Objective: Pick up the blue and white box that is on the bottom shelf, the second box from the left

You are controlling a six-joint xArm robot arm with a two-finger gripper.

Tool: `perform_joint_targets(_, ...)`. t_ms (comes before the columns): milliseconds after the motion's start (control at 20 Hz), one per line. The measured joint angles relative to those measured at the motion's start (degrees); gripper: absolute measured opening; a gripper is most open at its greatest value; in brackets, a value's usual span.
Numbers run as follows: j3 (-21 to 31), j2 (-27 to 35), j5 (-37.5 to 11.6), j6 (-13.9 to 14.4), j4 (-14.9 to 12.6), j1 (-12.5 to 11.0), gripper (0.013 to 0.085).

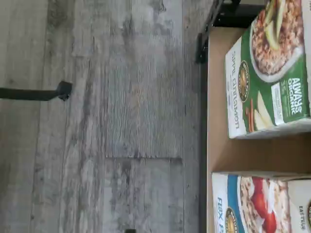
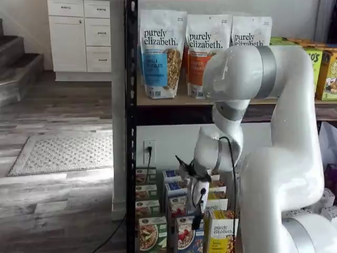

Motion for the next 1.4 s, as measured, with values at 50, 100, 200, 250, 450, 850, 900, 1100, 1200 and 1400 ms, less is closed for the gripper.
perform_joint_targets(50,0.1,0.0,-0.4,-0.3,0.3,0.1,0.0850)
perform_joint_targets(100,0.1,0.2,-1.1,-0.7,1.0,0.2,0.0850)
perform_joint_targets(200,-0.2,0.6,-1.6,-0.8,1.4,0.5,0.0850)
perform_joint_targets(250,-0.3,0.7,-1.8,-0.9,1.5,0.5,0.0850)
perform_joint_targets(450,0.2,1.2,-4.9,-2.2,3.3,1.1,0.0850)
perform_joint_targets(850,0.5,2.0,-7.8,-3.9,5.1,1.2,0.0850)
perform_joint_targets(900,0.5,2.0,-7.8,-4.3,5.4,1.1,0.0850)
perform_joint_targets(1100,0.2,2.1,-7.8,-6.4,7.9,1.1,0.0850)
perform_joint_targets(1200,-0.1,2.1,-7.6,-6.6,8.3,1.3,0.0850)
perform_joint_targets(1400,-0.7,2.5,-7.8,-5.1,7.0,1.7,0.0850)
